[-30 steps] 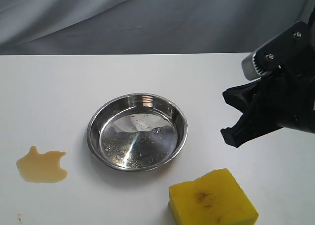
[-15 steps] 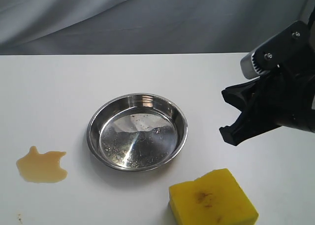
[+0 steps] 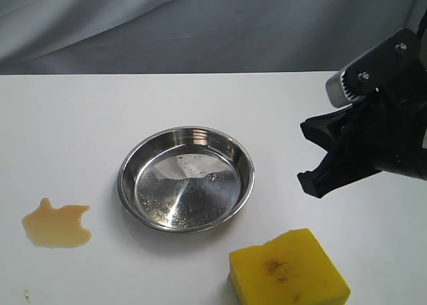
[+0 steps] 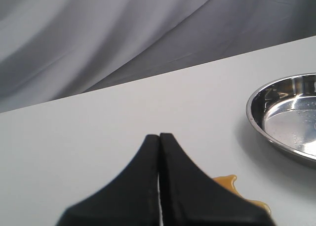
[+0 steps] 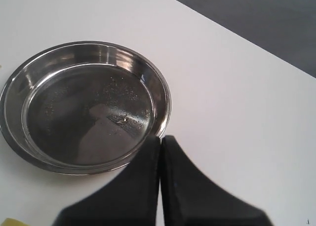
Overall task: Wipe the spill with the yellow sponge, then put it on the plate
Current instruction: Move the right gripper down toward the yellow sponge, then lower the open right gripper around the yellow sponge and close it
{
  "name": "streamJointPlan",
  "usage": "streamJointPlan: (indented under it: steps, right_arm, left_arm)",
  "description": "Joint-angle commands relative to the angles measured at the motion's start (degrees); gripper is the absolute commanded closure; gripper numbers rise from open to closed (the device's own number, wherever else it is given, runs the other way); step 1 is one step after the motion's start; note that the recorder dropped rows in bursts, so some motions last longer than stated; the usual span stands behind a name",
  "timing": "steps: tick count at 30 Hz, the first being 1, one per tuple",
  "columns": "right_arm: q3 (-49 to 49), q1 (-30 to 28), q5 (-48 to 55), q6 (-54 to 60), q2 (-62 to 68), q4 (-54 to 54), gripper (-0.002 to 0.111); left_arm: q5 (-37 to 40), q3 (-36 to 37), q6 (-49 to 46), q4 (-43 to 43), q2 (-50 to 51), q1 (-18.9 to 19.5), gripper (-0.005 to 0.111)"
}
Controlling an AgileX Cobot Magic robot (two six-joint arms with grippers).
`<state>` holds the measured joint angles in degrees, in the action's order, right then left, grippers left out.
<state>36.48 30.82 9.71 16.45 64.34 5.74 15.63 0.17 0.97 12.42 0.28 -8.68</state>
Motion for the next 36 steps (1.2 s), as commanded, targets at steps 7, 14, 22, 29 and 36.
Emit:
streamJointPlan:
  steps: [7,14,22,29,36]
  right_arm:
    - [0.3,11.1,7.6,8.9,0.1,-1.2,0.098]
    - [0.3,15.4,16.8,12.1,0.1,-7.3,0.038]
    - [-2.5,15.4,16.0,12.1,0.1,-7.4,0.003]
    - [-2.7,15.4,15.4,8.6,0.1,-5.1,0.003]
    - [-2.7,15.4,15.4,0.8,0.1,-5.1,0.003]
  left_arm:
    - [-0.4,-0.2,0.3,0.1,-0.3,0.1,0.107]
    - [-0.4,-0.2,0.3,0.1,-0.3,0.1,0.107]
    - [-0.4,-0.2,0.3,0.1,-0.3,0.1,0.107]
    - [-0.4,-0.2,0.3,0.1,-0.3,0.1,0.107]
    - [-0.4,-0.2,0.3,0.1,-0.3,0.1,0.107]
